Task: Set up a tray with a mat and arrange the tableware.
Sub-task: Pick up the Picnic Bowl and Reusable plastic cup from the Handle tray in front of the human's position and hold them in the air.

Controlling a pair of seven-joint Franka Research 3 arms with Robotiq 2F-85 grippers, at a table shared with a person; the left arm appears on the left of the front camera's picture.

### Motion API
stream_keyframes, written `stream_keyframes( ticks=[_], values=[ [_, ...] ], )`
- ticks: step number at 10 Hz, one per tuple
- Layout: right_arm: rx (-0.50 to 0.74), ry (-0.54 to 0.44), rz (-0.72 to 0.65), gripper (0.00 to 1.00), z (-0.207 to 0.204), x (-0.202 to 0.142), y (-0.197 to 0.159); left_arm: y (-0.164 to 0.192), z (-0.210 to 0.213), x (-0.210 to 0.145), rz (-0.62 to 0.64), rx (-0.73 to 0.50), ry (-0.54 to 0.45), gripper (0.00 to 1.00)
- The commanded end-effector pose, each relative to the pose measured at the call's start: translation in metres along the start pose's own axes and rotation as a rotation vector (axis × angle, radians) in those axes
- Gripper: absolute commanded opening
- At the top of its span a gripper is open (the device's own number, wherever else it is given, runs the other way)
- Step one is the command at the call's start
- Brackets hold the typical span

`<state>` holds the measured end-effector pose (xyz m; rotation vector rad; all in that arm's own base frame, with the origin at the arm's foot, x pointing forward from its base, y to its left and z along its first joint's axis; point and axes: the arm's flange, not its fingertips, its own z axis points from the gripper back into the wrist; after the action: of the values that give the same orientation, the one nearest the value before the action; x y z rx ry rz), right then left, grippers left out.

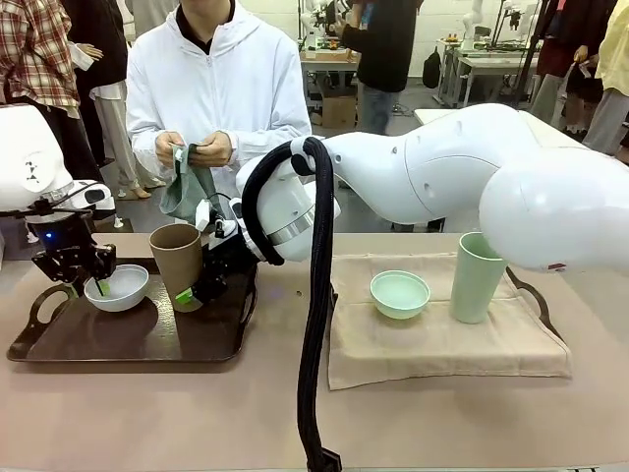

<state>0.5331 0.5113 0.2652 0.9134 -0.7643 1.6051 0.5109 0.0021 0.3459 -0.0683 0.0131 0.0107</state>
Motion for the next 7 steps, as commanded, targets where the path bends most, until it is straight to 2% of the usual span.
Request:
stream_keyframes(
  ticks=[1, 2, 3, 4, 5, 6, 7],
  values=[
    [0.003, -0.021, 0.030, 0.00, 0.004, 0.000, 0.002, -0.001, -0.002, 0.002, -0.005, -0.015, -0.003, 0.08],
    [0.003, -0.025, 0.031, 0.22, 0.005, -0.001, 0.002, -0.001, -0.003, 0.003, -0.005, -0.015, -0.002, 0.00],
    [0.002, -0.027, 0.031, 0.22, 0.005, -0.001, 0.002, -0.001, -0.003, 0.004, -0.005, -0.013, 0.000, 0.00],
    [0.000, -0.029, 0.033, 0.00, 0.006, -0.001, 0.002, -0.001, -0.003, 0.004, -0.004, -0.013, 0.001, 0.00],
    [-0.003, -0.030, 0.036, 0.22, 0.007, 0.000, 0.003, 0.000, -0.002, 0.004, -0.004, -0.014, -0.002, 0.00],
    [-0.004, -0.031, 0.037, 0.00, 0.010, 0.005, 0.005, 0.000, 0.002, 0.001, -0.009, -0.012, -0.007, 0.00],
    [0.028, -0.020, 0.014, 0.00, 0.019, 0.022, 0.011, -0.001, 0.013, -0.006, 0.001, -0.008, 0.008, 0.00]
  ],
)
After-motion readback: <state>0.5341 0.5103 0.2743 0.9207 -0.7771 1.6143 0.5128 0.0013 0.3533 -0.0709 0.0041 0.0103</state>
